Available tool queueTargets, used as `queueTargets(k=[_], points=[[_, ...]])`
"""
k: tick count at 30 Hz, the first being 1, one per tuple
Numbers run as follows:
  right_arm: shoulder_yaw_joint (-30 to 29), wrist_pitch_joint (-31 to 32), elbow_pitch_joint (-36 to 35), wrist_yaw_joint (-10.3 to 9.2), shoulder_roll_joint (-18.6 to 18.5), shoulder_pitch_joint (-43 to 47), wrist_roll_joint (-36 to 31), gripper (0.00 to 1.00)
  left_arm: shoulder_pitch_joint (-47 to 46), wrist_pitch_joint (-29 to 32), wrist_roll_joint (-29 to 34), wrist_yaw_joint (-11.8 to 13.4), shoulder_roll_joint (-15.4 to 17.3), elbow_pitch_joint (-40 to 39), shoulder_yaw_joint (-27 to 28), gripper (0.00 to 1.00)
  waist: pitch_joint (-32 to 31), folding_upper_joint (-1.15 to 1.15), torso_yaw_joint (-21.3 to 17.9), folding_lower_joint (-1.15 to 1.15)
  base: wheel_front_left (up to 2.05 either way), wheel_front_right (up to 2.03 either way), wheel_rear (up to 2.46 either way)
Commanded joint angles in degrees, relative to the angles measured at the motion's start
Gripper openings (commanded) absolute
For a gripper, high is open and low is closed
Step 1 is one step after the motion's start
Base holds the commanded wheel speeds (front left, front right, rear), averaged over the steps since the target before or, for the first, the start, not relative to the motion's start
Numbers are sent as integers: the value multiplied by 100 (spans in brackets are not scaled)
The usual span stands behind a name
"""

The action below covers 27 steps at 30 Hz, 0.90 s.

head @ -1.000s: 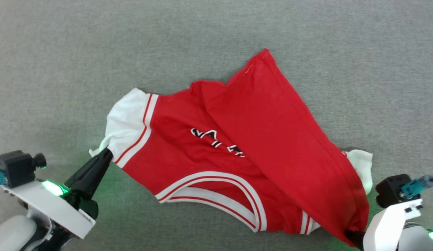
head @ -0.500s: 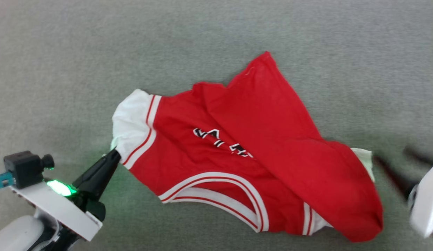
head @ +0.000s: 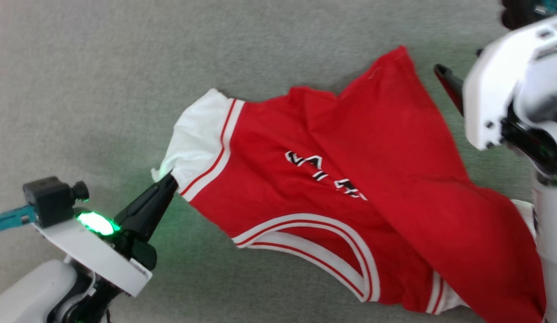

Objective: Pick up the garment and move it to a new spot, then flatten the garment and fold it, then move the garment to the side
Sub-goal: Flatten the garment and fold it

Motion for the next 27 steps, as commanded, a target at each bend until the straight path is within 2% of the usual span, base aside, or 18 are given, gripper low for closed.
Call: queueTargets(k=[1,4,11,12,13,19,22,27], points=[[57,-41,80,2,-38,-68,-30,100,-57,4,22,15,-28,-7,3,0,212,0,222,0,0,0,0],[322,-115,819,2,-85,-403,-129,100,-158,4,13,15,-101,7,-42,0,294,0,333,0,0,0,0],[890,-147,1909,3,-123,-616,-107,100,-268,4,-21,15,-222,80,-78,0,369,0,430,0,0,0,0],[969,-120,2006,3,-133,-592,-44,35,-261,4,-25,15,-233,90,-79,0,363,0,430,0,0,0,0],[975,-168,2068,3,-134,-596,-13,0,-252,4,-32,15,-238,99,-80,0,355,0,427,0,0,0,0],[415,-913,2103,2,-8,-809,33,0,-295,4,-98,15,-114,125,-9,0,198,0,321,0,0,0,0],[-123,-1444,2077,2,160,-973,-31,0,-483,4,-224,15,12,19,11,0,102,0,244,0,0,0,0],[-1196,-2139,2001,2,383,-1320,-411,0,-1298,113,-631,15,420,6,128,0,78,0,72,0,0,0,0]])
